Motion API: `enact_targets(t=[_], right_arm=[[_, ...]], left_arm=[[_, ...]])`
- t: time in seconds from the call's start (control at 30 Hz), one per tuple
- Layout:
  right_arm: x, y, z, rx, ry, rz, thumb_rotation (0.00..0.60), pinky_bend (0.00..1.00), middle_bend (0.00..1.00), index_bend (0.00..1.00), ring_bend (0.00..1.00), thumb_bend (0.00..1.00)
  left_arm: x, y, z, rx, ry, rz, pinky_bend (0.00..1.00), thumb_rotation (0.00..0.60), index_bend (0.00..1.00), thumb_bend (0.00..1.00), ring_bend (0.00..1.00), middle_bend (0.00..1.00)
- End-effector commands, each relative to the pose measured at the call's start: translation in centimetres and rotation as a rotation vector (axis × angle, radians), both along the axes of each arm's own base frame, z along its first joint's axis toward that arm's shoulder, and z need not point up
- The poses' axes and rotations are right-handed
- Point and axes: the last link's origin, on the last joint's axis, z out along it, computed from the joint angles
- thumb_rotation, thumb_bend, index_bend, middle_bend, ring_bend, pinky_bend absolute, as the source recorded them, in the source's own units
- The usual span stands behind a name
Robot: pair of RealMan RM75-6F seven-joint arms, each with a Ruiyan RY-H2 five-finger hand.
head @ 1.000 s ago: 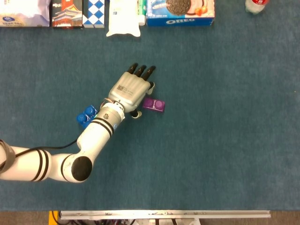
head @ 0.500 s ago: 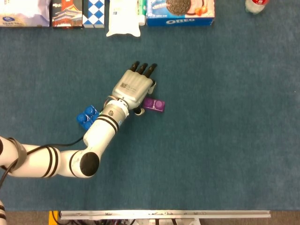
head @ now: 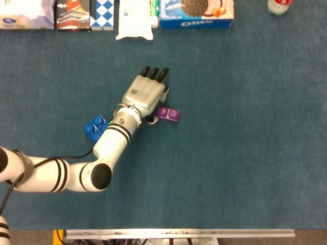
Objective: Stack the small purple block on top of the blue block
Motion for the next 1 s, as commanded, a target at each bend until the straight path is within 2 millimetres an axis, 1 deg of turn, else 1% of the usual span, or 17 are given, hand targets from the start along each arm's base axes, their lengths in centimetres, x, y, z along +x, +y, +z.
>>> enact_targets(t=[0.03, 0.33, 0.67, 1.0], right_arm=[[0.0, 0.0, 0.0, 0.0, 0.001, 0.0, 0.6, 0.16, 0.32, 0.37, 0.21, 0.55], [0.0, -0.1, 0.0, 0.002, 0.001, -0.002, 0.6, 0.16, 0.32, 0.37, 0.21, 0.55], [0.0, -0.1, -0.1, 0.006, 0.002, -0.003, 0.6, 0.16, 0.32, 0.37, 0.21, 0.55], [-0.1, -0.1, 0.0, 0.005, 0.001, -0.006, 0.6, 0.16, 0.32, 0.37, 0.21, 0.55]], left_arm=[[0.1, 0.0, -0.1, -0.001, -0.006, 0.001, 0.03, 0.6, 0.42, 0.15, 0.0, 0.0], [0.2, 0.5, -0.3, 0.023, -0.03, 0.0, 0.03, 0.6, 0.42, 0.15, 0.0, 0.0], [-0.1, 0.9, 0.1, 0.056, -0.038, -0.004, 0.05, 0.6, 0.42, 0.15, 0.0, 0.0], [-0.4, 0.1, 0.8, 0.009, -0.027, -0.016, 0.05, 0.6, 0.42, 0.15, 0.0, 0.0]])
